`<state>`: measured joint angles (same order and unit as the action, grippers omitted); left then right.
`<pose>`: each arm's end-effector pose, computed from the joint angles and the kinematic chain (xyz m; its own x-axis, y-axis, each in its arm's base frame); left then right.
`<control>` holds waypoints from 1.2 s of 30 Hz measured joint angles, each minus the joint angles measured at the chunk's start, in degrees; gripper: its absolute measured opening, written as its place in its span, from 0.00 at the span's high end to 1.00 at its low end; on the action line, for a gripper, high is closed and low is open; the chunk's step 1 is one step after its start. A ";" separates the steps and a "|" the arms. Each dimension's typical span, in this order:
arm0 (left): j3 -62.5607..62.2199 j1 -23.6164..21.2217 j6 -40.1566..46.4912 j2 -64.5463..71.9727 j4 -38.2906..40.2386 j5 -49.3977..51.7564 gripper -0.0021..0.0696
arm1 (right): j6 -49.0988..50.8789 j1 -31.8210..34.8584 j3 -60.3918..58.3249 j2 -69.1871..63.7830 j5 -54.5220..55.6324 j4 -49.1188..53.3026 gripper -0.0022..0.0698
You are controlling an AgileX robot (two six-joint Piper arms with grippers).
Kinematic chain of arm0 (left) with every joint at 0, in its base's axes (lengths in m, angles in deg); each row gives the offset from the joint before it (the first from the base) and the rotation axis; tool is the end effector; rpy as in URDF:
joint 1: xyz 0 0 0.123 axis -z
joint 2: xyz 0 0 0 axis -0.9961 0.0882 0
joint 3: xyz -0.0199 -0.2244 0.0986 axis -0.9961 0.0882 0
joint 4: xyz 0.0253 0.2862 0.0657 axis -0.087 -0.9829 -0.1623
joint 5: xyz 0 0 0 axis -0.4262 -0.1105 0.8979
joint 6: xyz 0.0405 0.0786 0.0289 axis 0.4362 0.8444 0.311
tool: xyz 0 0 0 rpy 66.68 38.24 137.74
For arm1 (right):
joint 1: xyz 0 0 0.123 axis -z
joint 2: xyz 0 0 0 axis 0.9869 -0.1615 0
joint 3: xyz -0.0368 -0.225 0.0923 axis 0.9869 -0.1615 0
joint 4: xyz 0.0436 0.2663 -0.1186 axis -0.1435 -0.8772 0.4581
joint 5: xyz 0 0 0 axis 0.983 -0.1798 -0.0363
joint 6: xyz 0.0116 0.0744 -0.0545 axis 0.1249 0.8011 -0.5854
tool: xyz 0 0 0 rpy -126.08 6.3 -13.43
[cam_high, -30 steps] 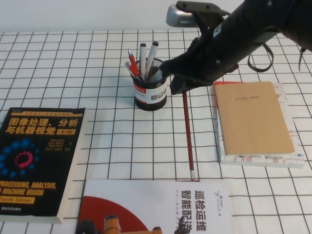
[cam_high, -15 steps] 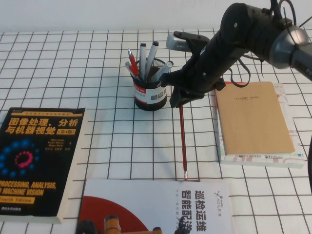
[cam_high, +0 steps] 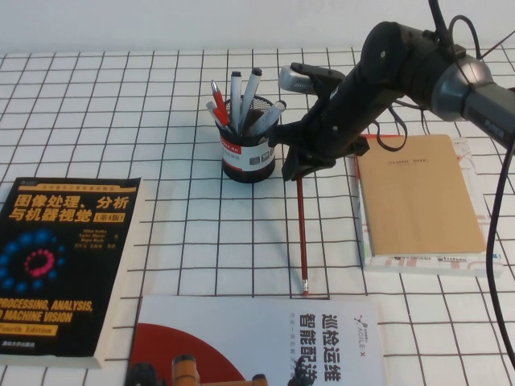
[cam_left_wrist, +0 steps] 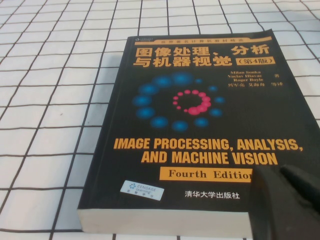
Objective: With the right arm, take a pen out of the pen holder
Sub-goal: 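Take a marker out of the pen holder and lay it on the table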
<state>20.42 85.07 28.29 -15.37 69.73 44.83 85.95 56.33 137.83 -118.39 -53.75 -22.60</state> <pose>0.1374 -0.0028 0.1710 -0.2936 0.0505 -0.9546 0.0429 0.9983 0.0396 0.4557 0.2446 0.1778 -0.9385 -0.1901 -0.2882 -0.3030 0.8536 0.4237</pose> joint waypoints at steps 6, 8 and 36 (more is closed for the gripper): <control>0.00 0.00 0.00 0.00 0.00 0.00 0.97 | 0.00 0.00 0.00 -0.28 1.04 -0.13 0.96; 0.00 0.00 0.00 0.00 0.00 0.00 0.97 | -0.28 0.00 0.00 -0.28 1.49 -0.13 0.94; 0.00 0.00 0.00 0.00 0.00 0.00 0.97 | -0.75 -1.81 -5.37 12.24 -4.55 7.12 0.85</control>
<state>20.42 85.07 28.29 -15.37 69.73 44.83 85.20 54.51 132.46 -106.15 -58.30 -15.48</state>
